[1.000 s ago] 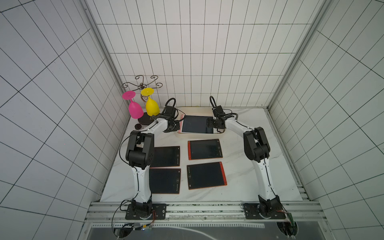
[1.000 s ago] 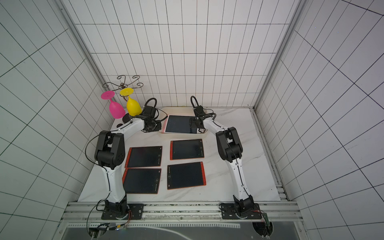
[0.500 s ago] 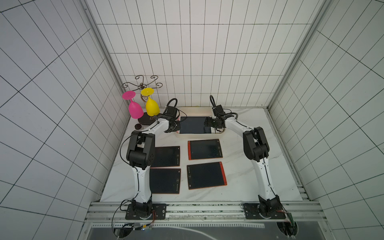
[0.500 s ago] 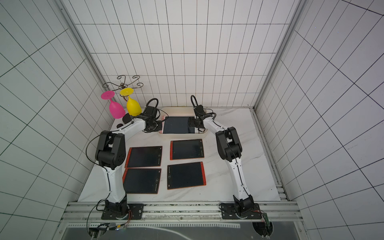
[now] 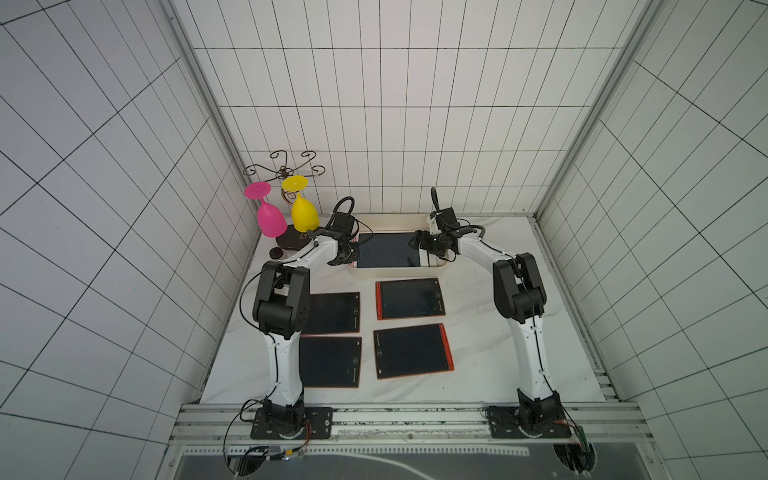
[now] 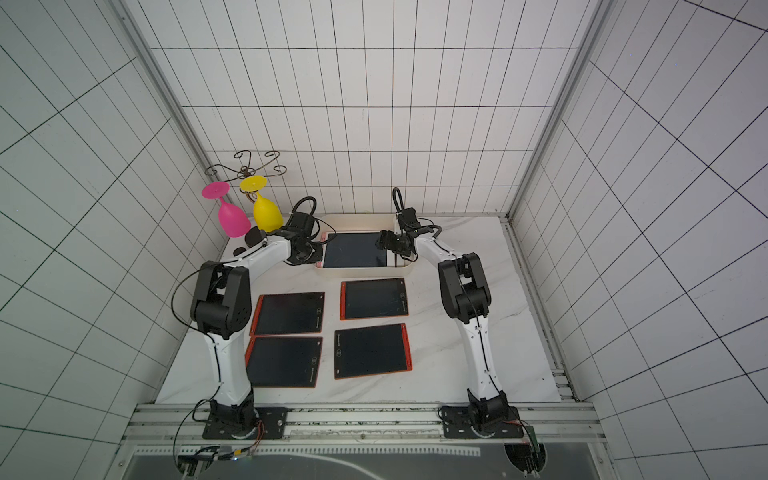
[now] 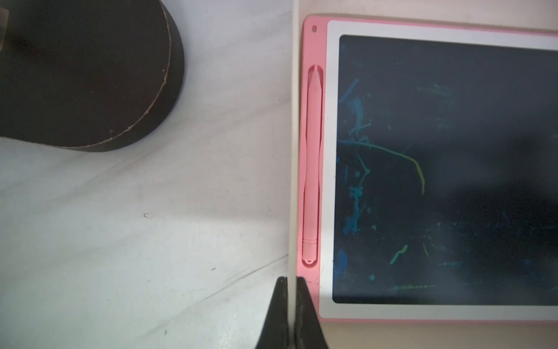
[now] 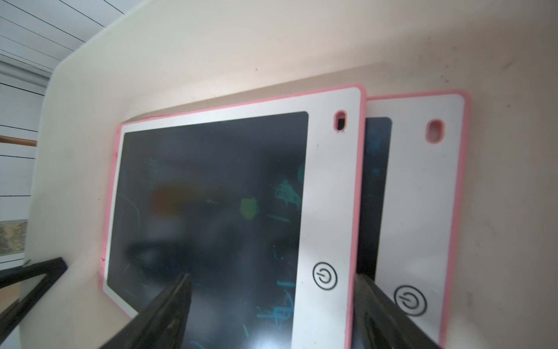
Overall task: Take out the writing tablet from the storage box
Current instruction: Pick up the writing tablet from the storage box.
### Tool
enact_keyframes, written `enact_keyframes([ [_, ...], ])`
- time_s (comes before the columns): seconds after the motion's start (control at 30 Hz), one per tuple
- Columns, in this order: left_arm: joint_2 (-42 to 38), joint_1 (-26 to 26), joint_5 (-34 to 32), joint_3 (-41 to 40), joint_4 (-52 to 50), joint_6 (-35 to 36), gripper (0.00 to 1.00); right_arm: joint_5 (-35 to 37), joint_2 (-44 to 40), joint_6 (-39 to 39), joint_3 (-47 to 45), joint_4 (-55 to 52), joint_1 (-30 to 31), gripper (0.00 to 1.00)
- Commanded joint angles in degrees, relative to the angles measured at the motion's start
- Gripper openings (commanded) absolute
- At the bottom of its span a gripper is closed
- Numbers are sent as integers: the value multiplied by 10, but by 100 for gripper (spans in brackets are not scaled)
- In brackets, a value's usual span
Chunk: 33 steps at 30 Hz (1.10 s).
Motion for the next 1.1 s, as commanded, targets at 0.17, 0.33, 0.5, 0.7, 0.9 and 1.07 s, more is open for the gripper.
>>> enact_keyframes([
  [0.17, 2, -18, 59, 10, 7, 2, 0, -150, -53, 58, -19, 80, 25, 84],
  [0.33, -6, -18, 58, 9, 8, 2, 0, -157, -73, 66, -35, 84, 24, 84],
  [0.5, -10, -18, 62, 10, 7, 0, 0, -178, -82, 84, -45, 95, 25, 83],
  [0.7, -12, -17, 67, 11, 7, -1, 0, -195, -87, 109, -57, 114, 27, 82],
  [0.9, -12, -15, 70, 11, 7, -3, 0, -192, -93, 112, -62, 114, 28, 80],
  [1.07, -12, -8, 73, 11, 8, -6, 0, -164, -100, 87, -58, 91, 24, 80],
])
